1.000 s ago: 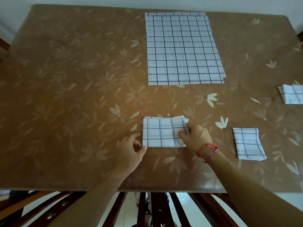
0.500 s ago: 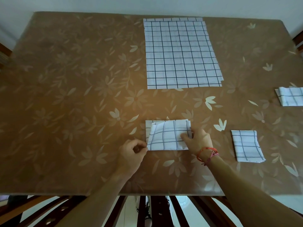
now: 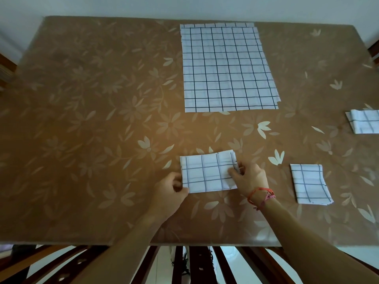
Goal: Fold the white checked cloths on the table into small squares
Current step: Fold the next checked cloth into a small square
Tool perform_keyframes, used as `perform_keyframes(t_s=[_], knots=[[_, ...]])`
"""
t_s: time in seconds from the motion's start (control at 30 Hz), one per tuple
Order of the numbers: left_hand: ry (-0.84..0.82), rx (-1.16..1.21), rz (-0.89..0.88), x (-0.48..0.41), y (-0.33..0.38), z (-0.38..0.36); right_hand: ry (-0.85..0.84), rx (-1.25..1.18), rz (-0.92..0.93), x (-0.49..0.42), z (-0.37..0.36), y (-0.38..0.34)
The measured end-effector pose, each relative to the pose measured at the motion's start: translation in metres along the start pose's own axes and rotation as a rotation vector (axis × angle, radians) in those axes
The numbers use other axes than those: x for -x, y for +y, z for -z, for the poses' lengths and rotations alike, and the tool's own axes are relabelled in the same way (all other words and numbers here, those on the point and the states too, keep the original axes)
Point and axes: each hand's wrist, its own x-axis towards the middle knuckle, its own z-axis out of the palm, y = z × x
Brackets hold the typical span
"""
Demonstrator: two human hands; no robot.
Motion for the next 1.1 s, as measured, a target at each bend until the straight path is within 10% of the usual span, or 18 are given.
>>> perform_keyframes(t_s=[0.57, 0.8, 1.1], knots=[[0.071, -0.358, -0.058, 0.003, -0.002, -0.002, 0.017, 0.038, -0.022, -0.001, -0.011, 0.004], [0.137, -0.641, -0.758, -0.001, -0.018, -0.002, 0.013, 0.065, -0.019, -0.004, -0.013, 0.006], [-0.023, -0.934, -0.649, -0.023, -0.036, 0.003, 0.007, 0.081, -0.002, -0.006, -0.011, 0.008]])
